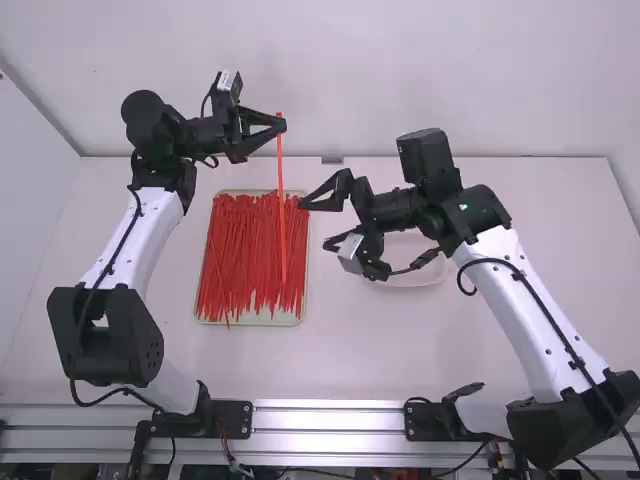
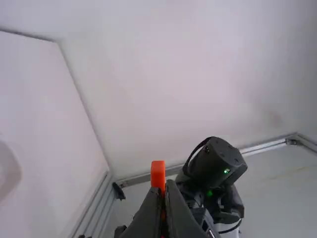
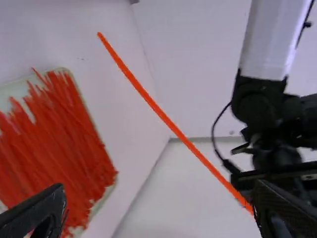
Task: Fasten the cable tie
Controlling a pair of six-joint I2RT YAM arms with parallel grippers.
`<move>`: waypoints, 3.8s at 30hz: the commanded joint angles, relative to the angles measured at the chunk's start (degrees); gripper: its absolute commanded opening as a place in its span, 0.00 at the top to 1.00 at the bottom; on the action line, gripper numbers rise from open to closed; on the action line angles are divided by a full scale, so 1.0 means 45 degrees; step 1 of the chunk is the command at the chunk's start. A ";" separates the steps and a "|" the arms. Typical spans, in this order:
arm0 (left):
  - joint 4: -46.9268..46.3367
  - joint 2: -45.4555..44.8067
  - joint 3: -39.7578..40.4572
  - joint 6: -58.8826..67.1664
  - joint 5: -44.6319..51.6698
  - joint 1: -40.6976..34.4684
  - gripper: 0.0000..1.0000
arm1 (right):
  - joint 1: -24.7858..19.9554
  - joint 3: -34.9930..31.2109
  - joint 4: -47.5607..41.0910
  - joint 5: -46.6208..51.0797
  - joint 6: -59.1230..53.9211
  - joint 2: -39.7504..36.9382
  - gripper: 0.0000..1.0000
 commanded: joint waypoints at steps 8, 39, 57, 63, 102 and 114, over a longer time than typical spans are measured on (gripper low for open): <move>0.0087 -0.0175 -0.0039 -0.1690 -0.0874 0.0087 0.98 | 0.0772 0.0175 0.1642 -0.0874 -0.0491 -0.0015 0.01; 0.0146 -0.0175 -0.0058 -0.2497 -0.0797 -0.0155 0.98 | 0.1671 0.0175 0.2861 -0.1336 -0.0486 0.0199 0.66; 0.0126 -0.0175 -0.0063 0.0685 -0.0452 -0.0155 0.98 | 0.1613 0.0175 0.3143 -0.1054 0.4566 0.0199 1.00; 0.0000 -0.0175 -0.0063 0.2939 -0.0053 -0.0155 0.98 | 0.1715 0.0175 0.3551 -0.1025 0.8641 0.0194 1.00; 0.0835 -0.0175 -0.0063 1.7092 -0.0049 0.0019 0.98 | -0.0049 0.0175 1.1482 -0.2040 2.9910 0.2516 1.00; 0.0903 -0.0175 -0.0063 2.2343 0.0262 0.0005 0.98 | 0.0228 0.0175 0.9432 -0.1933 2.9881 0.2516 1.00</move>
